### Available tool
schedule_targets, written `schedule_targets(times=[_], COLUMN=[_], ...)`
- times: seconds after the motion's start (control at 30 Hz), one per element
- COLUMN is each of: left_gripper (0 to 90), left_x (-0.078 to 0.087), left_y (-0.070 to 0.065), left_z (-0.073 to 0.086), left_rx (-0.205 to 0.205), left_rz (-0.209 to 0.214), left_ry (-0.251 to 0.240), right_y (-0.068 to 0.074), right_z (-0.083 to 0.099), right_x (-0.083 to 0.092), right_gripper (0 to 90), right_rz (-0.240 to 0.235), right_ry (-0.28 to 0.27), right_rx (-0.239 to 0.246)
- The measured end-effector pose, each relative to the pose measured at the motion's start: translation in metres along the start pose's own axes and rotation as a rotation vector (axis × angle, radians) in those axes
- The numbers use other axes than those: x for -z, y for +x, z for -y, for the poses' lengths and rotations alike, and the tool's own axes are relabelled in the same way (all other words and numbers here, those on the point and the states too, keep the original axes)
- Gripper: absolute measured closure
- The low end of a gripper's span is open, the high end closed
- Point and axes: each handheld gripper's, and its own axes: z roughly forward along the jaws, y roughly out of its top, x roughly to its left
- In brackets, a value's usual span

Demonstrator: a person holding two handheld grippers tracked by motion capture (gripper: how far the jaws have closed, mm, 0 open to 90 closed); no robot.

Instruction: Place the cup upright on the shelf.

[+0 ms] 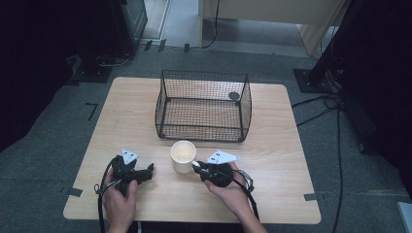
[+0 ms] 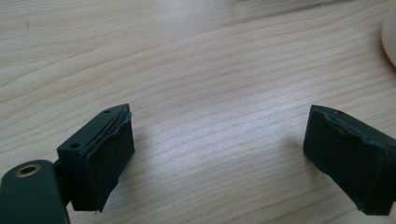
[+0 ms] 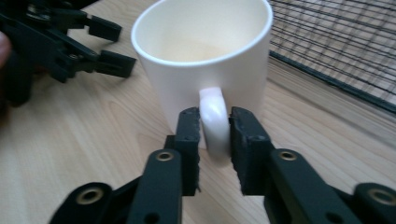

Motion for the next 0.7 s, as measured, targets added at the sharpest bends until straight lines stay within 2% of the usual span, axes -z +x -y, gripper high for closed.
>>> schedule_targets(times=[0.17,0.2,0.3,0.37,0.4,0.43,0.47,0.5,0.53,0.7], left_gripper=[9.3,9.3,9.3,9.3,9.3,9.3,9.3,9.3,9.3,9.3], left_x=[0.000,0.000,0.000,0.000,0.000,0.000,0.000,0.000,0.000,0.000], left_y=[0.000,0.000,0.000,0.000,0.000,0.000,0.000,0.000,0.000,0.000], left_z=[0.000,0.000,0.000,0.000,0.000,0.000,0.000,0.000,0.000,0.000], left_rx=[0.000,0.000,0.000,0.000,0.000,0.000,0.000,0.000,0.000,0.000], left_rz=[0.000,0.000,0.000,0.000,0.000,0.000,0.000,0.000,0.000,0.000], left_ry=[0.000,0.000,0.000,0.000,0.000,0.000,0.000,0.000,0.000,0.000], right_y=[0.005,0.008,0.010,0.010,0.010,0.010,0.011,0.011,0.012,0.016], right_z=[0.000,0.000,0.000,-0.001,-0.001,-0.001,-0.001,-0.001,0.000,-0.001], right_x=[-0.004,-0.006,-0.007,-0.008,-0.010,-0.010,-0.011,-0.011,-0.011,-0.011], right_gripper=[76.8,76.7,76.0,73.3,68.2,68.2,72.1,72.1,77.8,80.2], right_rz=[0.031,0.049,0.061,0.056,0.052,0.052,0.053,0.053,0.055,0.066], right_ry=[-0.001,-0.002,0.001,0.006,0.010,0.010,0.010,0.010,0.006,-0.007], right_rx=[0.024,0.042,0.037,0.031,0.027,0.027,0.030,0.030,0.036,0.076])
